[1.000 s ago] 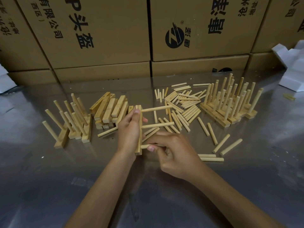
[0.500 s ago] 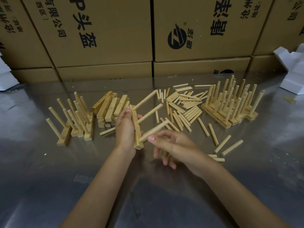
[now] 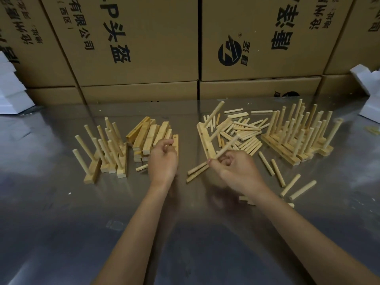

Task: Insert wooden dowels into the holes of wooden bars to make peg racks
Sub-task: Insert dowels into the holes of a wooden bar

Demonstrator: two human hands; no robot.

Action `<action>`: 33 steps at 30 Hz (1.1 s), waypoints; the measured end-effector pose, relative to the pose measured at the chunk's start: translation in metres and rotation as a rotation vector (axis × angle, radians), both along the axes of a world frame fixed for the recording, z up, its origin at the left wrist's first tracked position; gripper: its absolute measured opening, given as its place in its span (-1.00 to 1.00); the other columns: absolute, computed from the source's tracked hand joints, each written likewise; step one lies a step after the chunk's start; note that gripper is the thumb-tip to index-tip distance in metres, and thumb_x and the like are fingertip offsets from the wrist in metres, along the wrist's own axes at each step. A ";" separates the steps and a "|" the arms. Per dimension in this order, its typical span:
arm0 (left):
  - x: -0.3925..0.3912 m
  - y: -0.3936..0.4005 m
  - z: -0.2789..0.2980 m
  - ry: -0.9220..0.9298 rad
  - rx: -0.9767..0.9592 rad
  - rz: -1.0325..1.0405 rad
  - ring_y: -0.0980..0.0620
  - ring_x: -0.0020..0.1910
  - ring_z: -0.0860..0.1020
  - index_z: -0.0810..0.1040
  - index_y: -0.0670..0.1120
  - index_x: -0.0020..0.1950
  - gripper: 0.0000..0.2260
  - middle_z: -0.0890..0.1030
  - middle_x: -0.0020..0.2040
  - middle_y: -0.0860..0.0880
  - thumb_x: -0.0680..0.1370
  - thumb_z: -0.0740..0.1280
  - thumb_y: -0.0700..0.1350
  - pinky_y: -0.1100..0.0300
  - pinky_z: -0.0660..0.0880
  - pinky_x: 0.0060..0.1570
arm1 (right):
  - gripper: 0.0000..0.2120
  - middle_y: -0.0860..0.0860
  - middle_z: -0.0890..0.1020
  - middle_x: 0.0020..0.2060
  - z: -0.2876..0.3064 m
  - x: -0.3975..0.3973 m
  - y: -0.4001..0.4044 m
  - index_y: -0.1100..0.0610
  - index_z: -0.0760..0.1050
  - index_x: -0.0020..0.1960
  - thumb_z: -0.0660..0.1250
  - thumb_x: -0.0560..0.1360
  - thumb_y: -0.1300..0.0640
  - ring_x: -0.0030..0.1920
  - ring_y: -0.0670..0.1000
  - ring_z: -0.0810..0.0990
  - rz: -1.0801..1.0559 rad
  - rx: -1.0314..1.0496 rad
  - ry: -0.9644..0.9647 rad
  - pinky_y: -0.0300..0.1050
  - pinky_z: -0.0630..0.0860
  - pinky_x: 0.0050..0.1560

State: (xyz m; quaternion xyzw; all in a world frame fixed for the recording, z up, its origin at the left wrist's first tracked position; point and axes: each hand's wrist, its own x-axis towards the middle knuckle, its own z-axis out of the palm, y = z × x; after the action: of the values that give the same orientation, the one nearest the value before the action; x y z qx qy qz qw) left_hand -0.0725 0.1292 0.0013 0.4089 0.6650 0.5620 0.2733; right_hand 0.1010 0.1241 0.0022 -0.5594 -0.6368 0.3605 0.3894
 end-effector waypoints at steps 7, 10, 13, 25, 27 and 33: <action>-0.011 0.001 -0.002 0.325 -0.032 0.020 -0.11 -0.04 0.60 0.64 0.01 0.09 -0.75 0.68 -0.07 -0.07 0.61 0.19 -0.17 0.07 0.50 -0.09 | -0.55 -0.04 0.42 -0.52 0.010 -0.057 0.079 0.08 0.35 -0.46 0.41 0.47 -0.10 -0.44 0.00 0.44 -0.055 0.174 -0.553 -0.17 0.24 -0.45; -0.016 0.002 -0.004 0.351 -0.053 0.037 -0.08 -0.07 0.60 0.64 0.05 0.08 -0.76 0.66 -0.10 -0.02 0.61 0.20 -0.15 0.10 0.43 -0.17 | -0.59 0.00 0.53 -0.33 0.002 -0.080 0.101 0.05 0.37 -0.34 0.37 0.50 -0.19 -0.23 0.08 0.55 -0.059 0.172 -0.725 -0.16 0.34 -0.32; -0.019 0.005 -0.005 0.330 -0.072 0.045 0.00 -0.08 0.55 0.64 0.06 0.06 -0.77 0.57 -0.18 0.10 0.62 0.20 -0.14 0.15 0.38 -0.15 | -0.58 0.04 0.57 -0.23 -0.005 -0.089 0.113 0.08 0.44 -0.21 0.36 0.48 -0.28 -0.15 0.10 0.57 -0.103 0.167 -0.751 -0.10 0.42 -0.19; -0.017 0.002 0.003 0.290 -0.020 0.034 -0.04 -0.04 0.58 0.64 0.02 0.10 -0.76 0.63 -0.12 0.03 0.61 0.20 -0.16 0.13 0.41 -0.17 | -0.57 -0.03 0.47 -0.37 -0.006 -0.095 0.072 0.05 0.41 -0.31 0.17 0.51 -0.28 -0.31 0.03 0.47 0.096 0.147 -0.910 -0.08 0.27 -0.30; -0.018 0.002 0.004 0.276 -0.015 0.034 -0.05 -0.05 0.58 0.65 0.02 0.08 -0.77 0.61 -0.14 0.04 0.61 0.20 -0.17 0.13 0.41 -0.18 | -0.58 -0.03 0.49 -0.35 0.000 -0.095 0.070 0.05 0.42 -0.30 0.17 0.49 -0.28 -0.34 0.00 0.44 0.129 0.109 -0.939 -0.08 0.29 -0.25; -0.020 0.001 0.002 0.231 -0.011 0.014 -0.06 -0.05 0.58 0.65 -0.01 0.09 -0.76 0.60 -0.13 0.03 0.59 0.21 -0.20 0.14 0.41 -0.16 | -0.54 -0.05 0.42 -0.35 0.006 -0.081 0.051 0.08 0.40 -0.23 0.20 0.49 -0.33 -0.19 0.04 0.48 0.121 0.138 -0.987 -0.07 0.34 -0.19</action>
State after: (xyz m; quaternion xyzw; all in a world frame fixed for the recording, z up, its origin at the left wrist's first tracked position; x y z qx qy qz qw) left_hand -0.0927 0.1304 0.0033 0.4648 0.6978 0.5095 0.1932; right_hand 0.0204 0.1753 0.0082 -0.5983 -0.7987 0.0319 0.0563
